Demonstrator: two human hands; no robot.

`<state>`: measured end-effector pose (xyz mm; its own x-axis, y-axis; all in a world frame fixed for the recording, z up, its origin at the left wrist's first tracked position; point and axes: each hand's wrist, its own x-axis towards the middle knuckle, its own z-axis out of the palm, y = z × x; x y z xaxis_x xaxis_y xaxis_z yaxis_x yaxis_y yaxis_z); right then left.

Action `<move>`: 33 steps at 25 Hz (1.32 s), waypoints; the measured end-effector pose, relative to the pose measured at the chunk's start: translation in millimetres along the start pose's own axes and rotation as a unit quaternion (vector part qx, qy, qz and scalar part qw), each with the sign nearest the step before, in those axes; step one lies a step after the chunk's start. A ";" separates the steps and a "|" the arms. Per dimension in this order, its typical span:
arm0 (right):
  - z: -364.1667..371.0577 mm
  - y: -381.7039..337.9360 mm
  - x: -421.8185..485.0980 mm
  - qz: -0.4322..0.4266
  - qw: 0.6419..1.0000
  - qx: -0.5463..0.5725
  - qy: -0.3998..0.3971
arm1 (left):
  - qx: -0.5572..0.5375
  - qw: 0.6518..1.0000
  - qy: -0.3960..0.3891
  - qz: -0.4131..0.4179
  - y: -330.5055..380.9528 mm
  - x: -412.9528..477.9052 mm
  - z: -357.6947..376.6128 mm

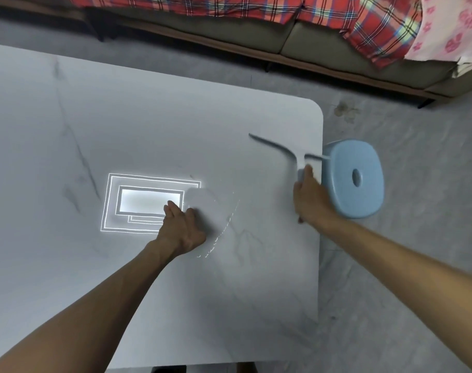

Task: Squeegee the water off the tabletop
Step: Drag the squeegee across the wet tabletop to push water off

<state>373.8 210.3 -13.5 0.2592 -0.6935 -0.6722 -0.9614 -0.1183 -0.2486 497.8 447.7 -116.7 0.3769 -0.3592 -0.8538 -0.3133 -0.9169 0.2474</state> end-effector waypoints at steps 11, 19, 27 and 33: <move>-35.9 -38.3 37.2 0.050 0.980 0.173 0.089 | -0.011 0.999 -0.005 0.035 5.5 -24.2 -15.9; 55.4 -41.1 -22.0 -0.109 0.994 0.017 0.006 | -0.018 0.993 0.082 0.087 -15.9 -19.3 1.1; 40.8 65.0 -68.4 -0.229 0.963 -0.140 -0.026 | 0.002 0.991 0.116 0.062 -49.8 -70.4 64.5; 8.0 139.5 -76.2 -0.262 0.943 -0.201 -0.026 | -0.065 0.988 0.137 0.020 -39.4 -108.8 110.4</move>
<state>220.7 252.3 -2.5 0.7032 -0.4308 -0.5657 -0.6546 -0.7028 -0.2784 372.9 542.1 -84.1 0.5932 -0.4139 -0.6905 -0.2259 -0.9088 0.3507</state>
